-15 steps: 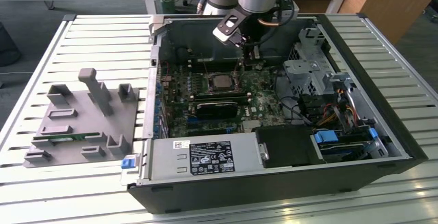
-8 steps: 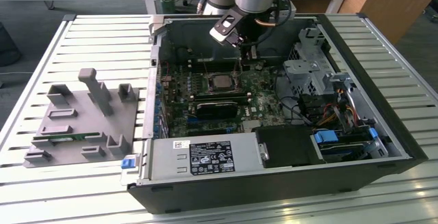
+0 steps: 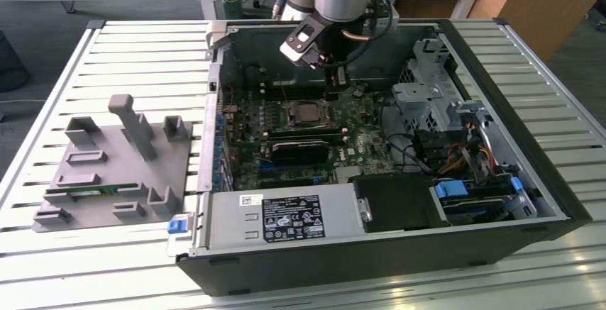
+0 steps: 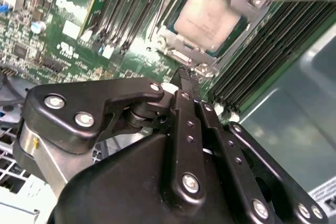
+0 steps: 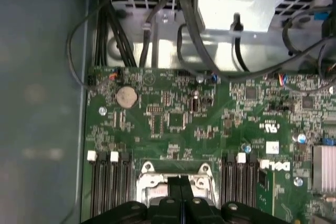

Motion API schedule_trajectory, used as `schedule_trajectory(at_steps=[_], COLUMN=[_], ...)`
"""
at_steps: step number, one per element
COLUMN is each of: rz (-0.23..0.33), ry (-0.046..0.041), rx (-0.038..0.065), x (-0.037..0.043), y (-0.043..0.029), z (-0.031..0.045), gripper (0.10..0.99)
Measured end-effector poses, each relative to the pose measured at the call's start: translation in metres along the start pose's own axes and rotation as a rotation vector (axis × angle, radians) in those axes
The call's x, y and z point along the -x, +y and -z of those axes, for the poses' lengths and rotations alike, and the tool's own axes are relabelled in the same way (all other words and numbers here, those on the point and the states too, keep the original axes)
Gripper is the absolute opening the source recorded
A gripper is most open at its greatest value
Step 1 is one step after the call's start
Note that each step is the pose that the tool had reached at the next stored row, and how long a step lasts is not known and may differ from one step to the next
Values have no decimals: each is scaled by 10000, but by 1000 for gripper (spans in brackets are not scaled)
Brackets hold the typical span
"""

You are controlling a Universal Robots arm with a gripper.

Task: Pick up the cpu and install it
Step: 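Close the cpu cover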

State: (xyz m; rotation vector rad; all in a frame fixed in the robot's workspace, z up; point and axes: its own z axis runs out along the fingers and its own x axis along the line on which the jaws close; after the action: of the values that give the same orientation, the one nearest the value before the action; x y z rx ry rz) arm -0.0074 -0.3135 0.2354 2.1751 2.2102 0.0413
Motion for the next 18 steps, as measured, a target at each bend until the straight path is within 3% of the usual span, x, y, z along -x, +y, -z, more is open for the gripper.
schedule_trajectory(at_steps=[5,13,18], rz=[-2,-2,1], ry=[0,0,-1], rx=[0,0,0], x=[-2,2,7], y=[-136,-153,-200], z=[-31,-51,-64], gripper=[106,106,106])
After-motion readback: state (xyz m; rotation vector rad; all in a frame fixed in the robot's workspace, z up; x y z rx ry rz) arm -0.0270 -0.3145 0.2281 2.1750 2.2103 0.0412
